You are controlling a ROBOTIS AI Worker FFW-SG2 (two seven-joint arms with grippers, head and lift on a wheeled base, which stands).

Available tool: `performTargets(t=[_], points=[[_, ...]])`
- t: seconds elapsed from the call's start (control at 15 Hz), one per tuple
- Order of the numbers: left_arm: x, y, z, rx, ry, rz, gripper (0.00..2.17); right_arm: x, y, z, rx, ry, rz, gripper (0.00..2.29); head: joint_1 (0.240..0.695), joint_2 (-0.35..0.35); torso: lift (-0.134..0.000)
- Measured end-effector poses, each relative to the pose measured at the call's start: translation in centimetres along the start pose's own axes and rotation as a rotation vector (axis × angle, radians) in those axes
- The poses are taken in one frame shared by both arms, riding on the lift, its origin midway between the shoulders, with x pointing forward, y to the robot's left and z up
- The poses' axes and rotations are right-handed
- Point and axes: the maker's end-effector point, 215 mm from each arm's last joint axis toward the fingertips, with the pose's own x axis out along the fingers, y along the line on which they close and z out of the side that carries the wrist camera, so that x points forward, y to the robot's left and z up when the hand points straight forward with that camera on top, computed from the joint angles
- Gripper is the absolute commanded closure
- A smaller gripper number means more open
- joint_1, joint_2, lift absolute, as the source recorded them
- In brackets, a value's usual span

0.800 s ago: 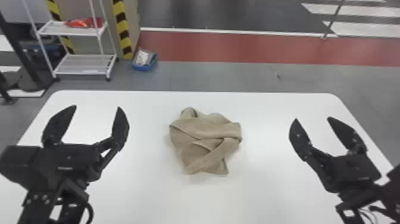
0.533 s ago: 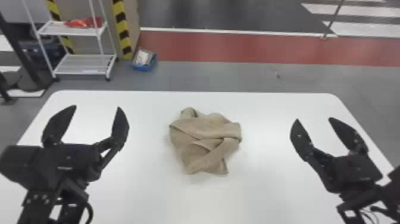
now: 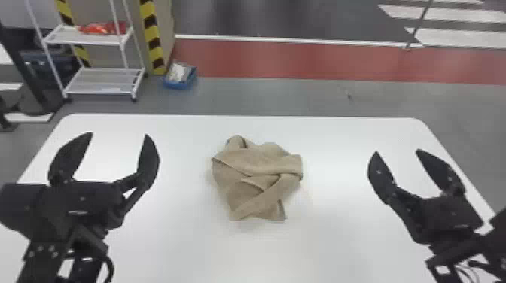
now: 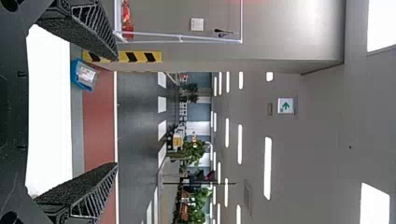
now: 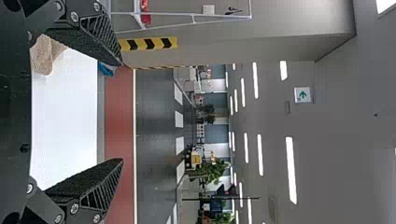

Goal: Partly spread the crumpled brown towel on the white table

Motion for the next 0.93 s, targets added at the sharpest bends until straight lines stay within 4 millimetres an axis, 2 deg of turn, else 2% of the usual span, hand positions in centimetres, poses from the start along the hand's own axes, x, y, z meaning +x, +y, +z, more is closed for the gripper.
performTargets(t=[0.2,0.4,0.53,0.8,0.93], points=[[0.0,-0.1,0.0,0.000,0.000,-0.003,0.08,0.0,0.0,-0.2,0.000,0.005,0.003,0.17,0.695,-0.078,-0.124],[0.1,0.0,-0.3,0.003,0.006,-0.002,0.08,0.1,1.2,-1.7,0.003,0.055,0.060,0.38,0.695,-0.069,-0.124],[0.1,0.0,-0.7,0.005,0.012,-0.005,0.08,0.3,3.4,-3.9,0.016,0.124,0.137,0.38,0.695,-0.039,-0.124],[0.2,-0.2,-1.3,0.007,0.022,-0.014,0.08,1.2,10.2,-9.6,-0.002,0.270,0.287,0.38,0.695,0.050,-0.124],[0.2,-0.2,-1.4,0.008,0.024,-0.016,0.08,1.8,13.1,-11.9,-0.015,0.312,0.333,0.38,0.695,0.082,-0.124]])
